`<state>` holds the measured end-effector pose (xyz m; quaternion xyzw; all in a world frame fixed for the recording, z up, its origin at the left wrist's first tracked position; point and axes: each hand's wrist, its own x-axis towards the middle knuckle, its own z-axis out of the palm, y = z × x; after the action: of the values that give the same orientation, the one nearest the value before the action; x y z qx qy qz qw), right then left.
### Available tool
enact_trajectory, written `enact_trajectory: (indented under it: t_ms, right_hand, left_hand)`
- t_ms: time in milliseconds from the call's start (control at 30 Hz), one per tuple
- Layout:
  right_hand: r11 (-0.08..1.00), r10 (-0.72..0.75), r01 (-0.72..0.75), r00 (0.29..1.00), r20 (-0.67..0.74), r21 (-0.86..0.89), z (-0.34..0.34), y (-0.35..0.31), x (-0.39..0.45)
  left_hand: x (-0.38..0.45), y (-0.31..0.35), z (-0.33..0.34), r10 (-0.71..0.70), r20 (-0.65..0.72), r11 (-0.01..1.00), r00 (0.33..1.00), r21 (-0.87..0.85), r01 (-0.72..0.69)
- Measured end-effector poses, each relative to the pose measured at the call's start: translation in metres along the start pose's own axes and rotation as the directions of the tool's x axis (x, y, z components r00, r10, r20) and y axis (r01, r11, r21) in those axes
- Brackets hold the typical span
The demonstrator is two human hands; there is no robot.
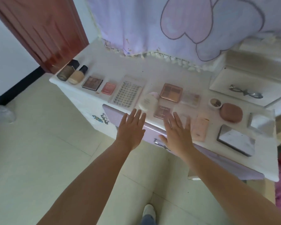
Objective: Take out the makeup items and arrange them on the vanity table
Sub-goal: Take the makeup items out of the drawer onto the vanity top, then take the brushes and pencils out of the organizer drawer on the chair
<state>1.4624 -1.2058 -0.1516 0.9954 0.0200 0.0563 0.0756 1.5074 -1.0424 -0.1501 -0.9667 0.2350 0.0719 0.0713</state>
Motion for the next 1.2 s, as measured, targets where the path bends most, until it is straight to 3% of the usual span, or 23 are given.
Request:
enact_trajectory:
  t_ms: [167,267,433,633,800,933,1100,1200]
  right_hand:
    - [0.950,-0.267,0.255,0.963,0.042,0.182,-0.064,-0.084,0.041]
    - [0.883,-0.405,0.400,0.914,-0.033,0.246,-0.099,-0.158,0.039]
    - [0.738,-0.626,0.632,0.772,-0.108,0.236,-0.172,-0.281,-0.026]
    - [0.457,-0.861,0.858,0.493,-0.125,0.233,-0.233,-0.414,-0.188]
    - [0.180,-0.964,0.952,0.221,-0.146,0.249,-0.265,-0.501,-0.340]
    - [-0.012,-0.990,0.972,0.021,-0.138,0.235,-0.276,-0.556,-0.443]
    - [-0.206,-0.974,0.959,-0.182,-0.136,0.195,-0.284,-0.631,-0.546]
    - [-0.296,-0.950,0.938,-0.270,-0.158,0.180,-0.288,-0.691,-0.597]
  left_hand:
    - [-0.065,-0.073,-0.048,-0.310,-0.008,0.950,0.951,-0.031,0.309]
    - [-0.140,-0.114,-0.064,-0.495,-0.047,0.866,0.867,-0.098,0.489]
    - [-0.320,-0.158,-0.070,-0.750,0.019,0.656,0.661,-0.103,0.747]
    - [-0.566,-0.135,-0.055,-0.944,0.072,0.310,0.321,-0.126,0.942]
    - [-0.741,-0.079,-0.027,-0.990,0.142,-0.027,-0.017,-0.069,0.997]
    - [-0.847,-0.033,-0.003,-0.934,0.231,-0.294,-0.273,-0.060,0.954]
    - [-0.957,0.002,0.036,-0.807,0.294,-0.547,-0.513,-0.040,0.836]
    - [-1.017,-0.002,0.060,-0.740,0.292,-0.636,-0.607,-0.008,0.772]
